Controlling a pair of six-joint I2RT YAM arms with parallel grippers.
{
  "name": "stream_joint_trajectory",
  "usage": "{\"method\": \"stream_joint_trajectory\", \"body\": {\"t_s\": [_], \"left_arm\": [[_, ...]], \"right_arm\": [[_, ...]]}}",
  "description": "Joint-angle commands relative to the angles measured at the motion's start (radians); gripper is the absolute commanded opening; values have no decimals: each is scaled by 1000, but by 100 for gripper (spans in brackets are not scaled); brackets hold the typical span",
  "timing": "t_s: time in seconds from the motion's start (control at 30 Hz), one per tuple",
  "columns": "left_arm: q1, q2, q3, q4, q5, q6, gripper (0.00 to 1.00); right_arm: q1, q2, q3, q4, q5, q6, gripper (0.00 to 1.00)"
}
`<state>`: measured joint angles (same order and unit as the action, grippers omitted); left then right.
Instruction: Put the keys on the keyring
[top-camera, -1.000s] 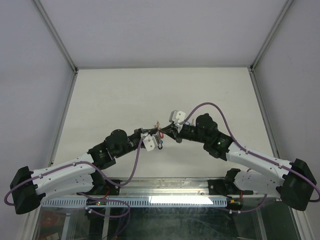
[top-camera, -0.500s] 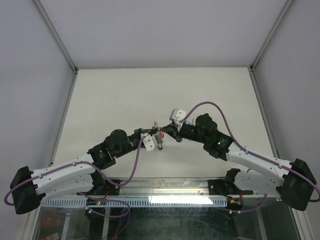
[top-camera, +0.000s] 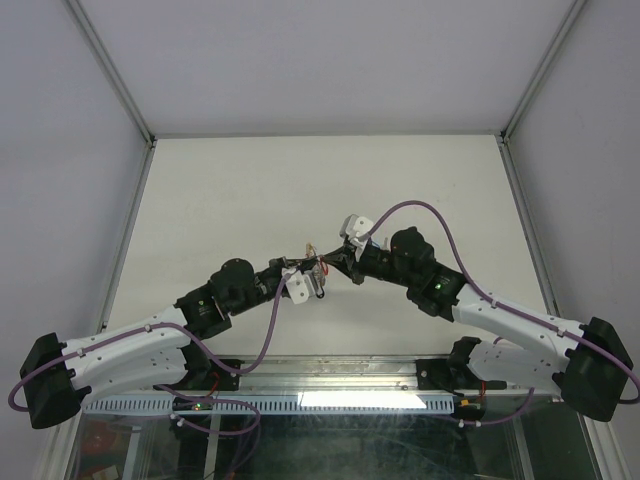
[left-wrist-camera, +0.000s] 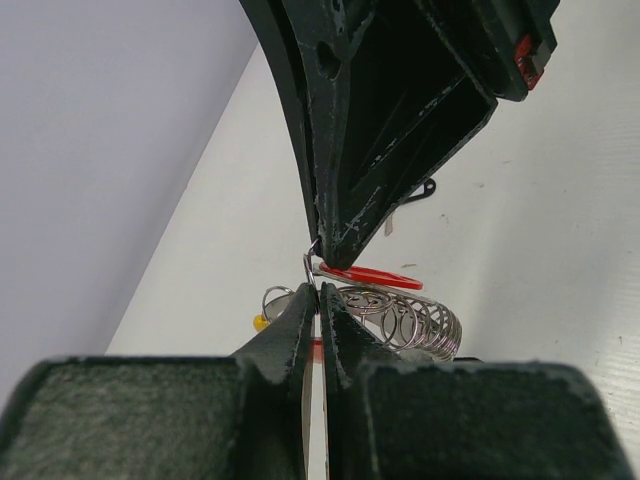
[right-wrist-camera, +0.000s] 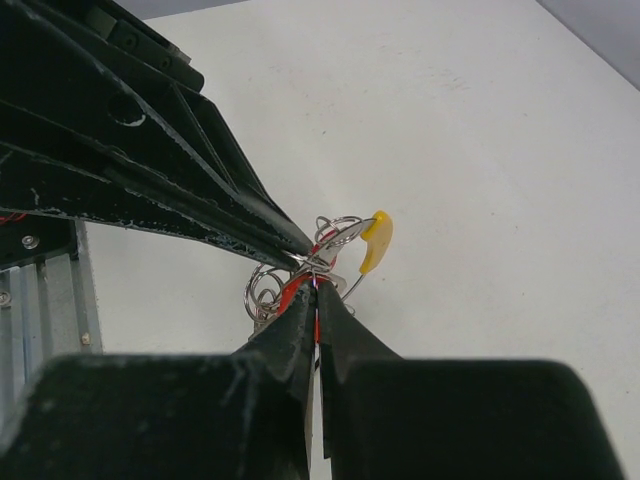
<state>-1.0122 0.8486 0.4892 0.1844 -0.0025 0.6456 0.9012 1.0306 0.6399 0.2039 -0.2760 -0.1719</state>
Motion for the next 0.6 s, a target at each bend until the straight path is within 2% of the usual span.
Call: {"method": "stream_joint_trajectory", "body": {"t_s": [0.0,0.57], "left_arm": [[8,-26,26,52,60,16,0],[8,-32,18,50,73,35,0]], "right_arm": [[0,-17,61,22,27,48,0],[-65,2,104,-33,-43,188,0]]}}
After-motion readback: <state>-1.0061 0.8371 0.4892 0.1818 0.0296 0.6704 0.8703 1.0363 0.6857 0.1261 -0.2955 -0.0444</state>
